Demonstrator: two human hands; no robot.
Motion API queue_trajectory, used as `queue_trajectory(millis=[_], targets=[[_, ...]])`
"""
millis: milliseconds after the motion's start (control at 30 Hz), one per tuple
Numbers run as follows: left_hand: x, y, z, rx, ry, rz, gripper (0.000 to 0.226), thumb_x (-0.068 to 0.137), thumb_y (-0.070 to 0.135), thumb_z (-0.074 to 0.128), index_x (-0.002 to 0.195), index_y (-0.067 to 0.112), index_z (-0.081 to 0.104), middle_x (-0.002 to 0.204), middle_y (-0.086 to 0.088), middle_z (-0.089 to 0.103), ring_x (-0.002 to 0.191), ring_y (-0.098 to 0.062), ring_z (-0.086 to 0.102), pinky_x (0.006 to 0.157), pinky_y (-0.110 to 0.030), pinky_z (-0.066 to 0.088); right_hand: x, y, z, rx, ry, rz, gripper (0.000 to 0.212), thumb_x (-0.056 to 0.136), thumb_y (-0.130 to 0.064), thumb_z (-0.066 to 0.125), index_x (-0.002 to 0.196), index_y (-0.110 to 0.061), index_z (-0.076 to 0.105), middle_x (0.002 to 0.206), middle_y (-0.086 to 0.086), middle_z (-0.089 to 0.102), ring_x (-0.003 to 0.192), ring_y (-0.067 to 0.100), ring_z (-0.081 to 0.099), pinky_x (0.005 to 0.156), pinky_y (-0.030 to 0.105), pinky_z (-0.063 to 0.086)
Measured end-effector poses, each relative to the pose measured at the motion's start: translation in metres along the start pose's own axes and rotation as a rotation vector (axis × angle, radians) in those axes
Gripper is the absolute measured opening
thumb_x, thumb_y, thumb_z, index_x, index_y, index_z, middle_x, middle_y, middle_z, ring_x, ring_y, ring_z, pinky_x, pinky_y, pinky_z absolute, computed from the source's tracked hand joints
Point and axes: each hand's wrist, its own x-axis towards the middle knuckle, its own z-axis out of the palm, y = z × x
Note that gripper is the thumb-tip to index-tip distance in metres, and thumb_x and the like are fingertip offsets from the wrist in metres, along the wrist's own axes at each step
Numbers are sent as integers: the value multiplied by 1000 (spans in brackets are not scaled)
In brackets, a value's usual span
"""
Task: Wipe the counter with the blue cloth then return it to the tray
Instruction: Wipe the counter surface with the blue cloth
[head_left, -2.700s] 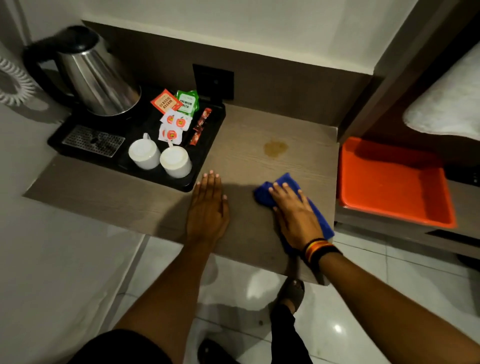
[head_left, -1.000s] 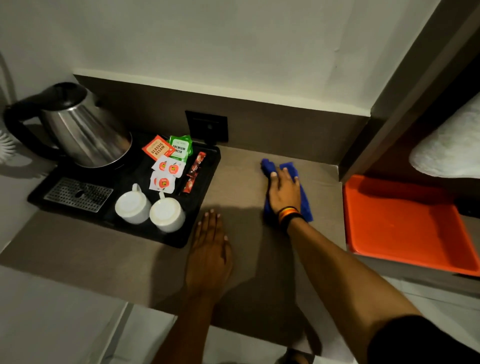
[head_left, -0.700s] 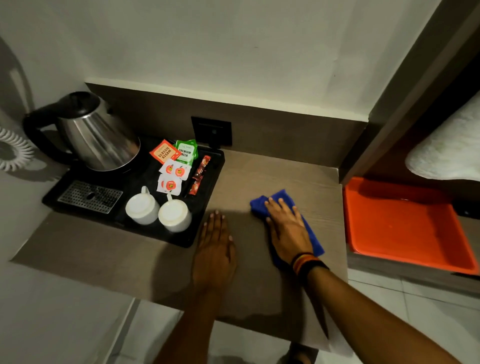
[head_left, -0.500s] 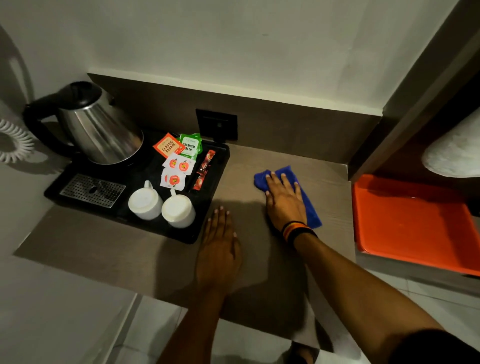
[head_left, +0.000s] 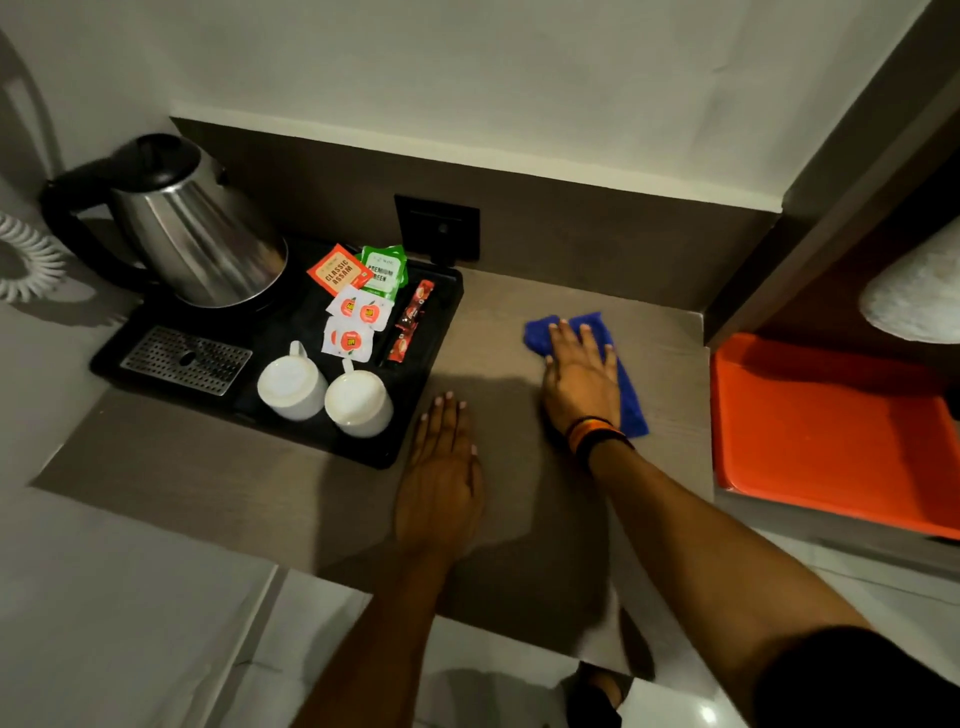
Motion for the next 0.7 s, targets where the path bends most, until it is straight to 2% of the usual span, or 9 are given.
queue_trajectory(millis=[100,200,267,367,467,533,600,700], targets=[[1,2,-1,3,-3,-4,63,101,27,27,159,2,31,167,-18,30,156,-30,25,127,-47,22,-47,-28,10,51,-98,-219,55,101,-24,39,155,-26,30,163,-4,31,153,18,18,126,47,4],[0,4,-6,-27,-18,-33,64,101,27,25,158,-1,31,166,-20,31,155,-33,28,127,-49,23,-139,-2,-11,57,-182,-425,52,104,-26,41,155,-30,30,162,-12,28,153,13,16,126,43,5],[0,4,-7,-32,-4,-46,63,102,26,25,159,0,29,168,-19,29,156,-32,25,128,-47,21,-169,39,-31,46,-152,-372,54,103,-24,46,154,-30,32,161,-14,30,153,12,17,126,44,9],[-1,5,-9,-37,-6,-53,61,103,23,29,160,1,27,169,-18,26,158,-31,20,129,-45,16,-150,75,-47,21,-139,-193,54,104,-25,42,155,-33,28,162,-13,27,153,10,14,126,46,10],[1,3,-7,-48,-14,-42,62,105,25,30,163,5,20,172,-14,18,160,-27,12,130,-44,11,-92,63,-36,10,-59,-106,51,105,-32,35,155,-31,27,164,-7,27,153,13,14,126,49,9],[-1,2,-7,-48,-21,-33,62,105,26,29,163,7,18,172,-13,17,160,-27,11,130,-45,11,-62,43,-22,12,-38,-61,52,103,-30,37,155,-27,30,164,-4,29,153,17,17,126,49,8],[-8,0,-6,-30,-23,-36,63,105,26,30,164,7,18,172,-13,17,160,-26,12,130,-45,13,-61,22,-8,22,-34,-70,55,101,-22,42,154,-24,32,163,-2,31,153,20,19,125,51,9],[-25,-7,-14,-49,-37,-67,62,105,25,31,164,8,19,173,-12,18,160,-24,12,130,-44,15,-131,-1,3,29,-106,-260,53,102,-21,42,155,-25,32,163,-5,31,153,19,19,125,51,9]])
